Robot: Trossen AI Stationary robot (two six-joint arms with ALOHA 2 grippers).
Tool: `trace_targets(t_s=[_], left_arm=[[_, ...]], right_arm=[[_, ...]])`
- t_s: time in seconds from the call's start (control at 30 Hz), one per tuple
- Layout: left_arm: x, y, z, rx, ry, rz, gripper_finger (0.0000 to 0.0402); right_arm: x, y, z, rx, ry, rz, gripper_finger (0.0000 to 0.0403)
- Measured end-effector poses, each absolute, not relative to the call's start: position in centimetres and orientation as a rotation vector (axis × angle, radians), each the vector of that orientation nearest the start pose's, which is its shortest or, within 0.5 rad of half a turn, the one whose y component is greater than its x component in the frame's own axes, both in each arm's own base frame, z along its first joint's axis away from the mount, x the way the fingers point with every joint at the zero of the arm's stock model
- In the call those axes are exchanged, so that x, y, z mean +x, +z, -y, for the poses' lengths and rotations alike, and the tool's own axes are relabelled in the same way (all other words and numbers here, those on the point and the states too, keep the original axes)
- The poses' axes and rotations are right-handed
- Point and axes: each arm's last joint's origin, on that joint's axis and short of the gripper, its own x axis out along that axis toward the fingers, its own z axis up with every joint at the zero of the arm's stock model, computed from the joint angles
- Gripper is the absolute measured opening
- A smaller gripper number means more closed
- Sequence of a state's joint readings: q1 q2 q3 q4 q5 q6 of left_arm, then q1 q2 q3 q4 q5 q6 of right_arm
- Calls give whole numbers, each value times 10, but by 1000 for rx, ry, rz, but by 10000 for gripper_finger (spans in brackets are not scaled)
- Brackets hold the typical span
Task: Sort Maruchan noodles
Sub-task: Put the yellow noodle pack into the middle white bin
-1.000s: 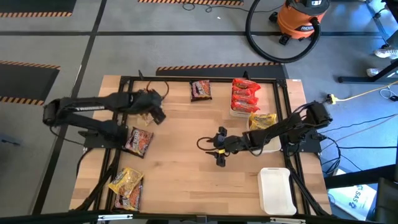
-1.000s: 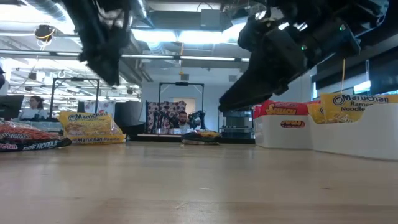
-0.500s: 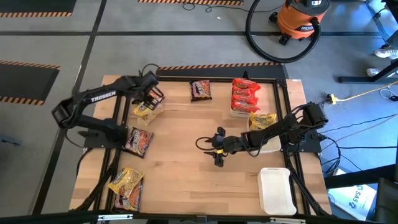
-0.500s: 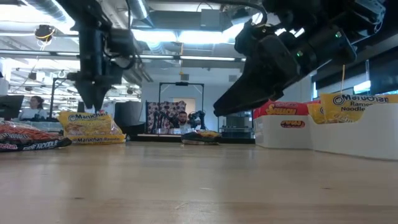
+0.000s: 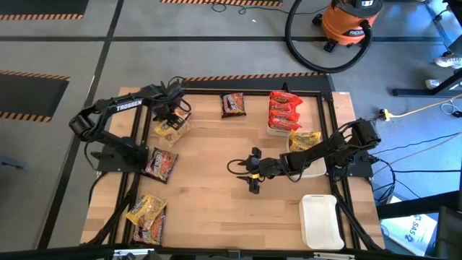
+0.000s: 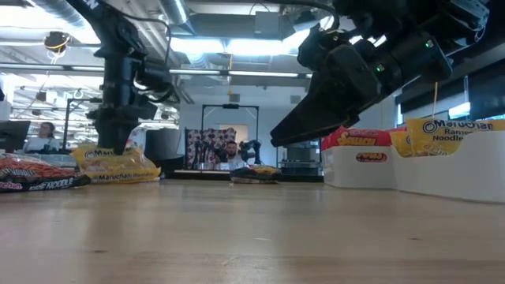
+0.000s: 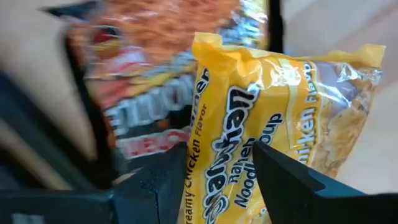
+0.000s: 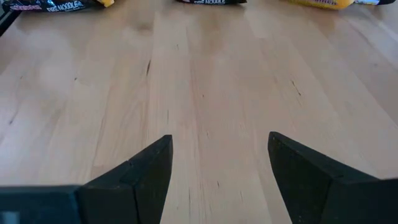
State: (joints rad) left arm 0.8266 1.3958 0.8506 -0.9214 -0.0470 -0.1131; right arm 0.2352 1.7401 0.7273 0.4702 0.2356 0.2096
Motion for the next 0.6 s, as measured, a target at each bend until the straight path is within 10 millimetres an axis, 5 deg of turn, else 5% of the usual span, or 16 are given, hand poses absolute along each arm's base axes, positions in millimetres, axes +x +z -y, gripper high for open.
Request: trace_targets(t_s=[0.17,0.4,0.6], left_arm=[[151,185,-164,-710,682,-1354,129],[160,186,-162,-718,575,-1293,12],[175,186,-149,-657,514,-1289,2]], right_arm=[[320,138,-70,77,-55,-525,241],[320,138,-70,73,-54,-525,241],[320,138,-70,73,-54,-524,241]])
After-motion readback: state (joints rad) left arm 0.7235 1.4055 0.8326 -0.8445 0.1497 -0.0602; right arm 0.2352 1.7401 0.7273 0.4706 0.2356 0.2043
